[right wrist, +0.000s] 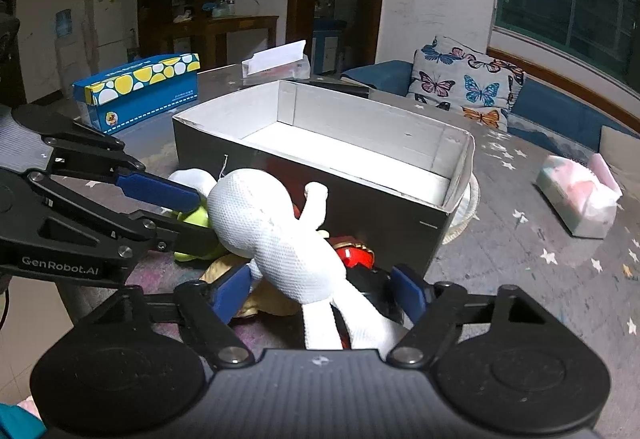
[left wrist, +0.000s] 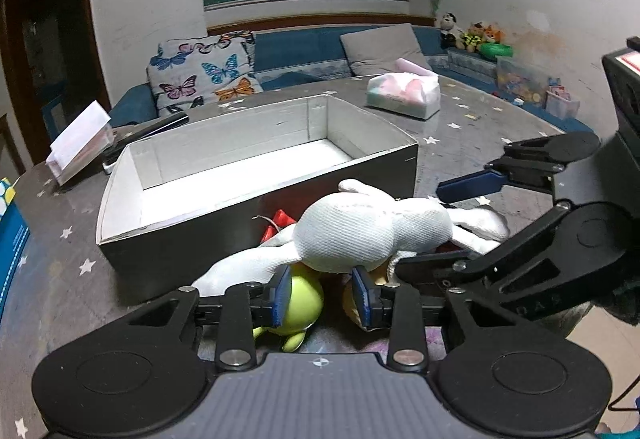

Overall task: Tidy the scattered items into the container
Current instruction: 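Reach both grippers toward the white plush rabbit on the toy pile, then grasp the white plush rabbit with the left gripper while the right gripper grasps its leg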

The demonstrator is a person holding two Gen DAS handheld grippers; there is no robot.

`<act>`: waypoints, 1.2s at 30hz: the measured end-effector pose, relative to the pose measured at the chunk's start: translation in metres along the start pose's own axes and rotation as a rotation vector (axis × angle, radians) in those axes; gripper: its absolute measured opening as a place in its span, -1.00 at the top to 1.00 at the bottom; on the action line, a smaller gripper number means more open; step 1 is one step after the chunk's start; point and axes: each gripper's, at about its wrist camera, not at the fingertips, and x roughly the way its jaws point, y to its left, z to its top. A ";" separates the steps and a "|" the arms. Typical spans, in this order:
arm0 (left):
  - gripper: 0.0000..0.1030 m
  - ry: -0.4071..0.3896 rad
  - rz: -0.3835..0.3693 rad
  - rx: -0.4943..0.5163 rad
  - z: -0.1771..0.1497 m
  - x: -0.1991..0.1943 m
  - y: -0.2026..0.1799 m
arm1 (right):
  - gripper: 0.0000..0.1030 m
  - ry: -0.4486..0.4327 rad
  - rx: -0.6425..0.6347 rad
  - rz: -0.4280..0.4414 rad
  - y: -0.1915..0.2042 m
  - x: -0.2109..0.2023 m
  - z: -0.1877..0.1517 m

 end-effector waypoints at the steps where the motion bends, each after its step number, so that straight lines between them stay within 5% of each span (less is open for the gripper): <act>1: 0.41 0.000 -0.008 0.001 0.000 0.000 0.000 | -0.42 0.000 -0.005 0.003 0.000 -0.001 0.000; 14: 0.83 0.004 -0.055 0.014 0.000 0.002 0.000 | 0.04 -0.014 -0.021 0.019 -0.006 -0.005 0.005; 36: 0.71 -0.009 -0.024 0.046 0.003 0.002 0.001 | -0.21 -0.004 -0.078 0.025 -0.002 -0.002 0.007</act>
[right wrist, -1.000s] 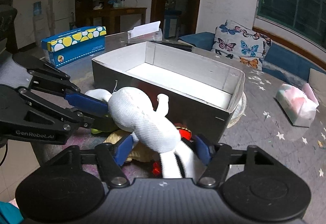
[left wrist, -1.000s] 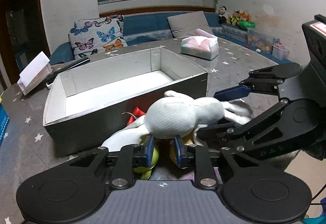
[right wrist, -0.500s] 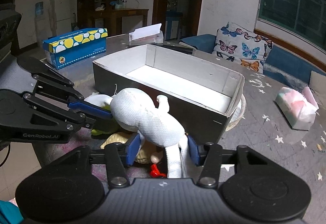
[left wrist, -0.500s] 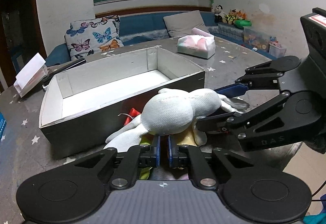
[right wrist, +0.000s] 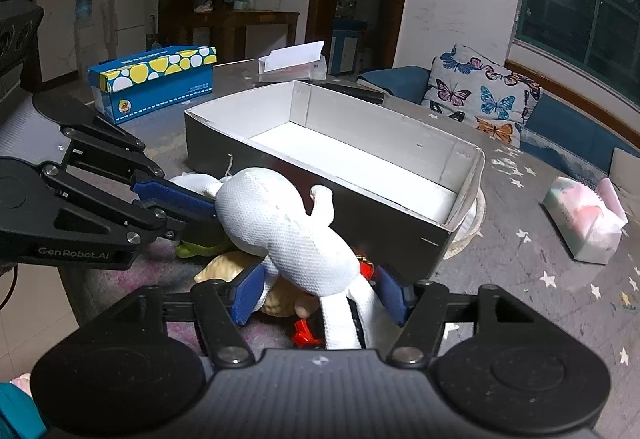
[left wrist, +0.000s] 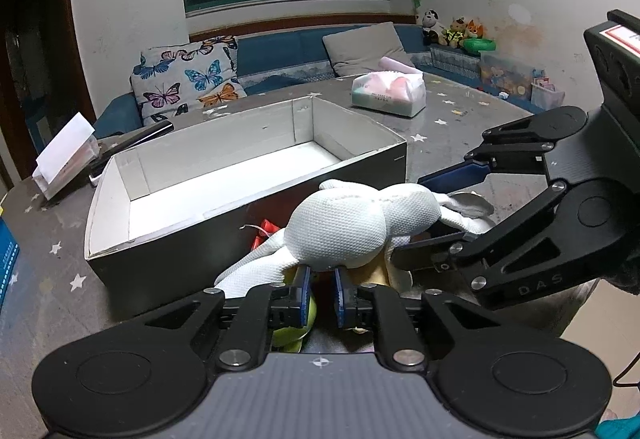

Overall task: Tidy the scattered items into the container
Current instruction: 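Grasp the white plush rabbit with the left gripper while the right gripper grasps its leg, then lift the rabbit with both grippers and lower it into the grey box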

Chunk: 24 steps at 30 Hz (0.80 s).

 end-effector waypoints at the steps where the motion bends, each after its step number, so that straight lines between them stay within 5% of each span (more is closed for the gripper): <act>1: 0.70 -0.005 0.002 0.002 0.000 -0.002 0.000 | -0.16 -0.001 -0.001 0.002 0.000 0.000 0.000; 6: 0.62 -0.029 0.028 0.019 -0.001 -0.011 0.000 | 0.01 -0.005 0.007 0.011 -0.001 -0.001 0.001; 18: 0.46 -0.022 0.071 0.079 -0.002 0.004 0.007 | 0.05 -0.010 0.022 0.017 -0.003 -0.001 0.003; 24: 0.86 -0.042 0.047 0.046 -0.005 0.000 0.013 | 0.22 -0.015 0.032 0.030 -0.002 -0.006 0.004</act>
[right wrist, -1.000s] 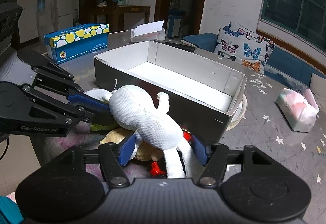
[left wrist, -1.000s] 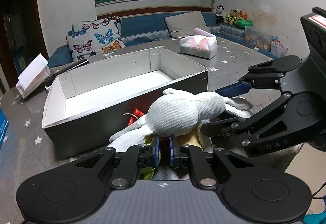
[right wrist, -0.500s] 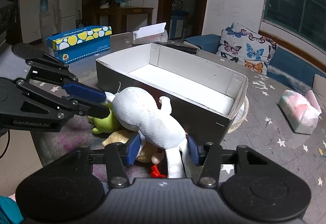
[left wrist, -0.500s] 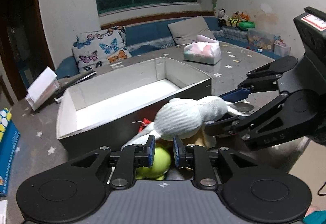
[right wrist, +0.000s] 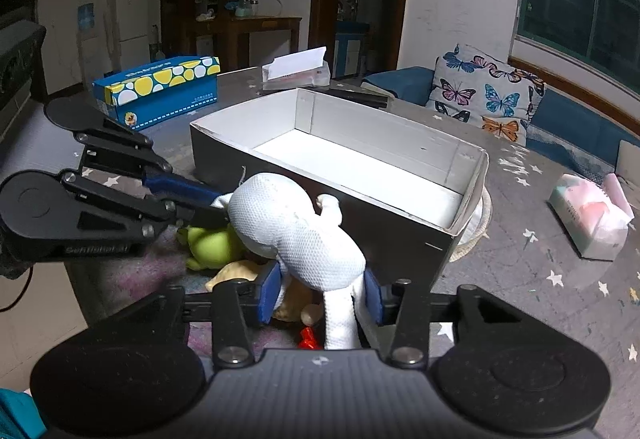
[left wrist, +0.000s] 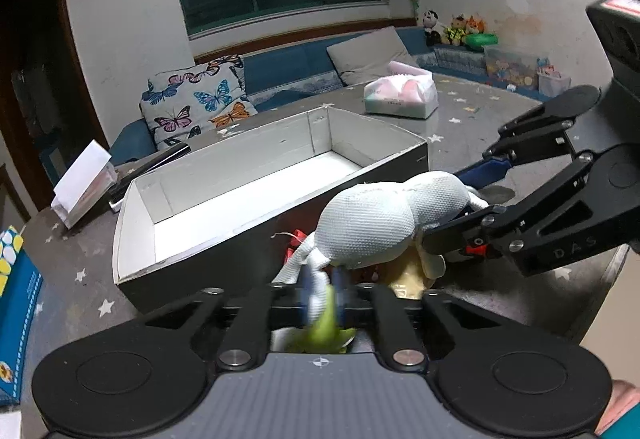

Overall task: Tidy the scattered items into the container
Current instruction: 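Lift the rabbit with both grippers and lower it into the grey box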

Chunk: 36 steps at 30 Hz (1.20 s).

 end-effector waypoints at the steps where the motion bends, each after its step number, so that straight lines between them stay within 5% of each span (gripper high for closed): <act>1: 0.88 -0.006 -0.009 -0.021 0.000 -0.003 0.003 | 0.23 -0.004 0.003 0.002 0.000 -0.002 0.000; 11: 0.89 -0.138 -0.006 -0.095 0.033 -0.036 0.021 | 0.25 -0.123 -0.009 -0.002 -0.005 -0.030 0.029; 19: 0.89 -0.181 0.044 -0.143 0.073 -0.019 0.052 | 0.25 -0.182 -0.029 -0.020 -0.020 -0.015 0.072; 36: 0.88 -0.010 0.067 -0.229 0.088 0.090 0.103 | 0.22 -0.027 0.035 -0.005 -0.070 0.098 0.107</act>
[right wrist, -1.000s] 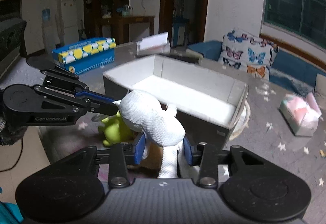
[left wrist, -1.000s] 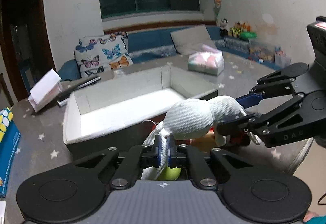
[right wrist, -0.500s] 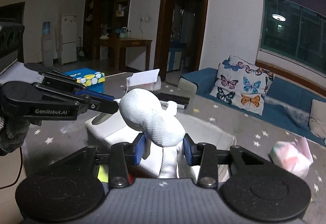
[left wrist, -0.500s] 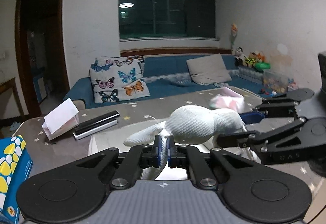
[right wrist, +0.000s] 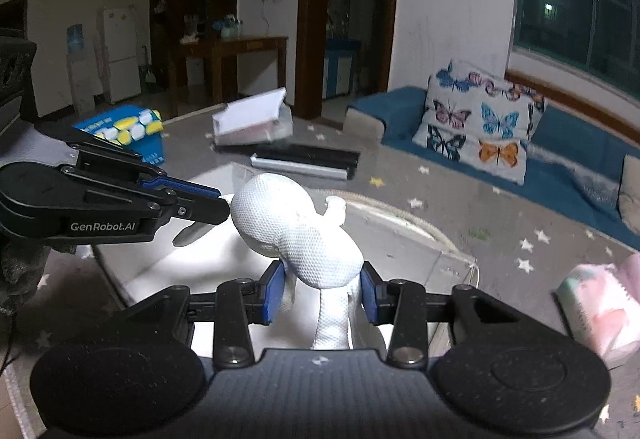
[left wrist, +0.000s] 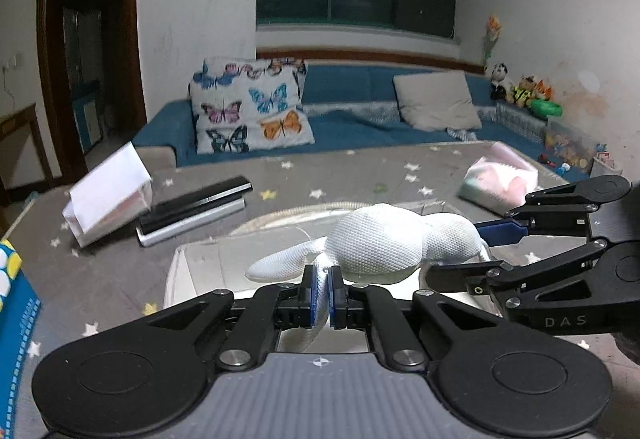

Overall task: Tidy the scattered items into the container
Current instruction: 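Lift the rabbit with both grippers and lower it into the grey box, then release the rabbit and move both grippers back to the toy pile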

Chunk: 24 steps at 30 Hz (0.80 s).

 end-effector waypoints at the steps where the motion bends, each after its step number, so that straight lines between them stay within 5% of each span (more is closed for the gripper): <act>1: 0.88 0.010 0.001 -0.004 -0.001 0.005 0.001 | 0.20 0.009 0.007 -0.001 -0.002 0.005 -0.001; 11: 0.84 0.049 0.028 -0.041 -0.007 0.023 0.007 | 0.08 0.028 0.060 -0.038 -0.013 0.029 -0.013; 24: 0.77 0.039 0.027 -0.034 -0.018 -0.005 -0.007 | -0.10 0.003 0.037 -0.032 0.003 -0.004 -0.017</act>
